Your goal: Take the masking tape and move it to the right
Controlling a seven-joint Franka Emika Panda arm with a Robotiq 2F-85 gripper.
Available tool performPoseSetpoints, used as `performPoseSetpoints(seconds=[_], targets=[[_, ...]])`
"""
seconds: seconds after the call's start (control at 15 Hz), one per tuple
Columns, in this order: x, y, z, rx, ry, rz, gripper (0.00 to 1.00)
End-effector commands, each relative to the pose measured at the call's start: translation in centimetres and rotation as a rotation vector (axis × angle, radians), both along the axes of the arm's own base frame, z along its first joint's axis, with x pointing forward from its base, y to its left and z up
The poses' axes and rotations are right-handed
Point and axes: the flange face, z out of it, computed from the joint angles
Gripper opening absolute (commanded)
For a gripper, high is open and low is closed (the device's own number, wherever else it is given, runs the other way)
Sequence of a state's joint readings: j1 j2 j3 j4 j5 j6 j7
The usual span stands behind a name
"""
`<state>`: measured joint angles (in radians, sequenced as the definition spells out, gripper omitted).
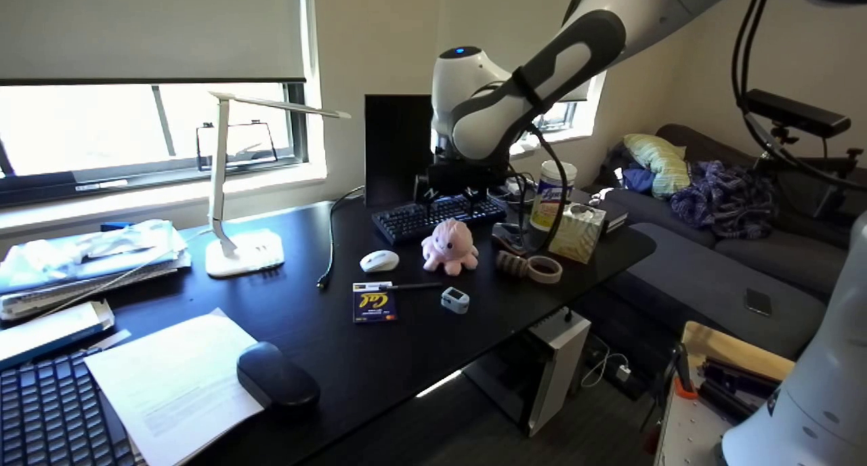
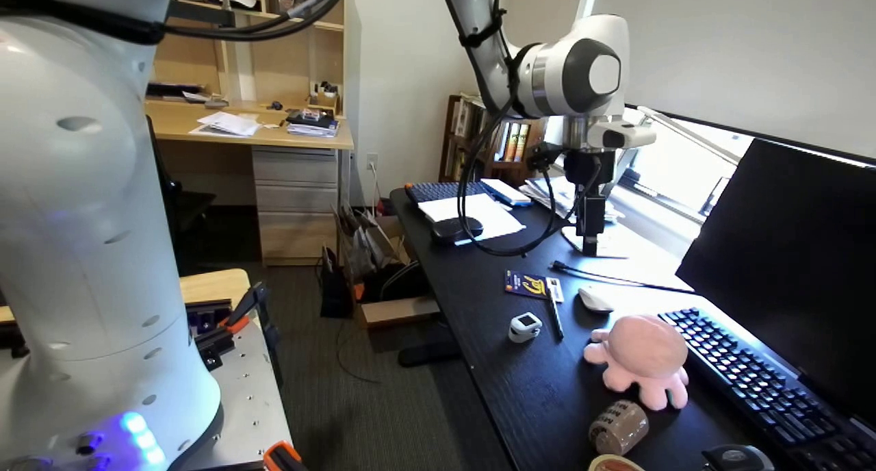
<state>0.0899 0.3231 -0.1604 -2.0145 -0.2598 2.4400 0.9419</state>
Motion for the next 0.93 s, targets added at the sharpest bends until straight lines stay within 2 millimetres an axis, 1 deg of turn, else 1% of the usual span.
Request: performPoseSetpoints(seconds=[0.0, 0.2, 0.53, 0.67, 0.73, 0.87], targets=[[1.9, 3.1, 0.5, 0.004, 0.001, 0.200, 1.00], [2.9, 5.4, 0.2, 0.014, -0.007, 0.363, 1.00], [3.3, 7.5, -0.9, 0.028, -0.013, 0.629, 1.00], [3.5, 8.3, -1.4, 0.061, -0.032, 0.722, 1.00], [3.0, 8.1, -1.0, 0.035, -0.007, 0.638, 1.00], [3.0, 8.3, -1.3, 0.038, -0.005, 0.649, 1.00]])
